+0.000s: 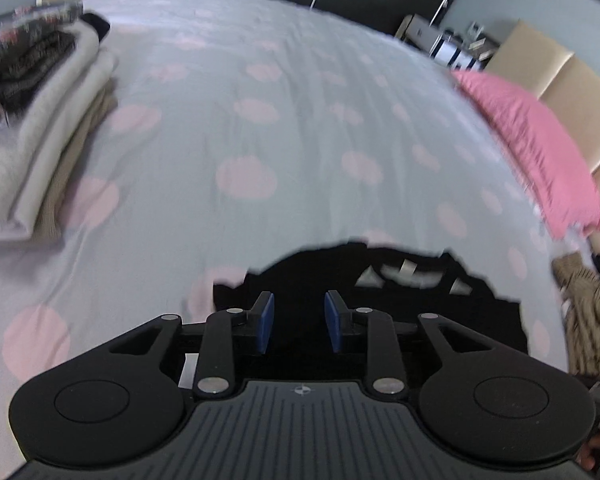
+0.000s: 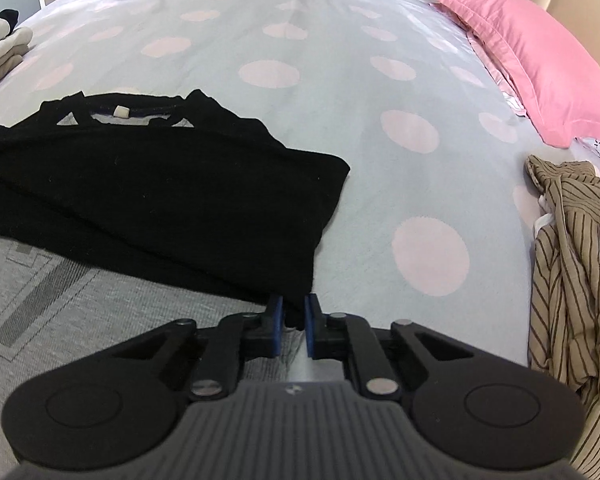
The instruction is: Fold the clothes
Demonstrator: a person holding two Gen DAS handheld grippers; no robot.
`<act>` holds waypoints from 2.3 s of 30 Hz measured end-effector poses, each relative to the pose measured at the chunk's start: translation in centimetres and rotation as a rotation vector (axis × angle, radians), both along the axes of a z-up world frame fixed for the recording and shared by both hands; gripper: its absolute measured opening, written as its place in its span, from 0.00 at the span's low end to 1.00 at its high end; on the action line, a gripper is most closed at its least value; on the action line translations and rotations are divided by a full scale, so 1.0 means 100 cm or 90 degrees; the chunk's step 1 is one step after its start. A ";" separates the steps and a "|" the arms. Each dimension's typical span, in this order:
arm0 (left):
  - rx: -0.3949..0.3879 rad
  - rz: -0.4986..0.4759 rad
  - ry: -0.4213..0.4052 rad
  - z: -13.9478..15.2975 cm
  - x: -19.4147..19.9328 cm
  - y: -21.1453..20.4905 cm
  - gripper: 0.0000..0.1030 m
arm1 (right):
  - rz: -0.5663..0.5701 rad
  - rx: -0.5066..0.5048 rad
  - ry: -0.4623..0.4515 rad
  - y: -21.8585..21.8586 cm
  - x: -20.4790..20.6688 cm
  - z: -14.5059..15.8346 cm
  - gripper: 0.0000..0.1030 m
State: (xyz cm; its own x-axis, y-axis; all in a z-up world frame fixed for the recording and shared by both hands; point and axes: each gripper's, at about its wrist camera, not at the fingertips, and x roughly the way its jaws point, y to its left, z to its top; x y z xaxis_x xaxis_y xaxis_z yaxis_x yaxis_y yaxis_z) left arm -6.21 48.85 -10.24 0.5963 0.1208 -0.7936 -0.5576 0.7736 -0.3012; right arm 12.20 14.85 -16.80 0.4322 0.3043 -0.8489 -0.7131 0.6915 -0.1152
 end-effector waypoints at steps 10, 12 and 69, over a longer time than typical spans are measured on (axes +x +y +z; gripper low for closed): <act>0.036 -0.058 0.099 -0.042 0.007 -0.018 0.40 | 0.019 -0.019 -0.022 0.002 -0.005 0.002 0.10; 0.045 -0.057 0.098 -0.046 0.008 -0.018 0.40 | 0.017 -0.019 -0.020 0.002 -0.004 0.001 0.10; 0.081 0.022 0.006 -0.028 0.008 0.017 0.01 | -0.106 0.001 0.039 -0.010 0.018 0.005 0.05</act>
